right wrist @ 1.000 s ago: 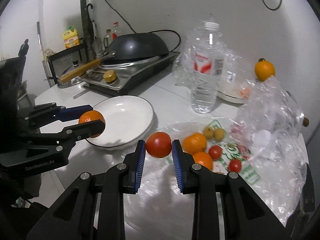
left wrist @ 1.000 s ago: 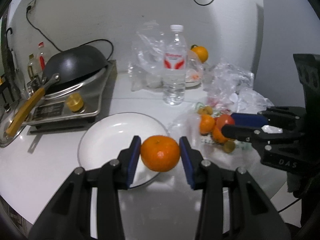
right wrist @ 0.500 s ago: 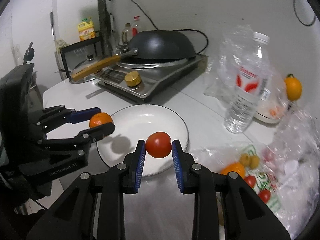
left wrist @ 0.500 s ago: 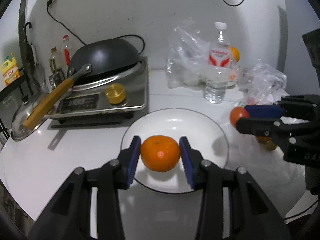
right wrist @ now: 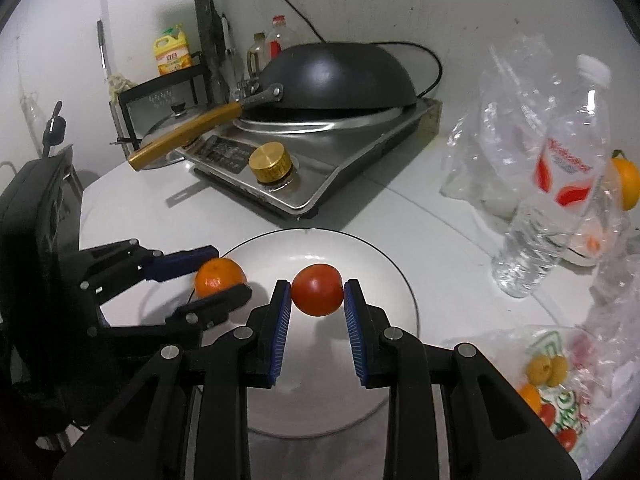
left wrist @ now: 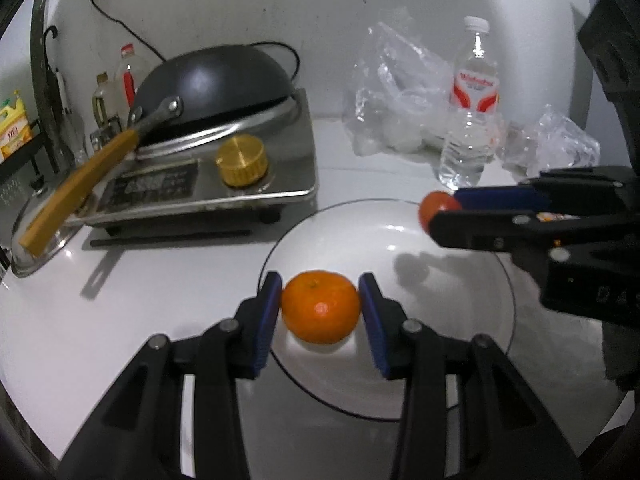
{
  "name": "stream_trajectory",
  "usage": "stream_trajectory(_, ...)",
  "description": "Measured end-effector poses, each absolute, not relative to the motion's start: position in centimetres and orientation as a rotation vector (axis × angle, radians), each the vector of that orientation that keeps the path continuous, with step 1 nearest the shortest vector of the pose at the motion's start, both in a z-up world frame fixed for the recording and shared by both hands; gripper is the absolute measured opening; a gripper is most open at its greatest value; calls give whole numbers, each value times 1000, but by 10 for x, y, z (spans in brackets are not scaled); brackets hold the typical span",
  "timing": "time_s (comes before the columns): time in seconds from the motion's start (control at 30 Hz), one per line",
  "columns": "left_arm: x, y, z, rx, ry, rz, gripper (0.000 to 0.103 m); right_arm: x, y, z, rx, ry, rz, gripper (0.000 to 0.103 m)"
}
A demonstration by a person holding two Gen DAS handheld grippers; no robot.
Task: Organize fruits
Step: 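Carry the mandarin and tomato in both tools over the white plate, then open both tools to drop the mandarin and tomato onto the plate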
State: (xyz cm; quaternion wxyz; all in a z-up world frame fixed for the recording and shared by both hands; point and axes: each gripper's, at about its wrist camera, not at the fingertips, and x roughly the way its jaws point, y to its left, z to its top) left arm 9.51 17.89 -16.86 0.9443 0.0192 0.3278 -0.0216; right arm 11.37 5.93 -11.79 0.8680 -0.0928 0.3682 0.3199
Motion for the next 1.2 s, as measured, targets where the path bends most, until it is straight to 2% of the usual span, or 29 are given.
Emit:
stream_trajectory(0.63, 108, 187, -183, -21, 738, -66, 42, 154, 106, -151, -153, 899, 764, 29)
stream_trajectory(1.2, 97, 180, -164, 0, 690, -70, 45, 131, 77, -122, -131, 826, 695, 29)
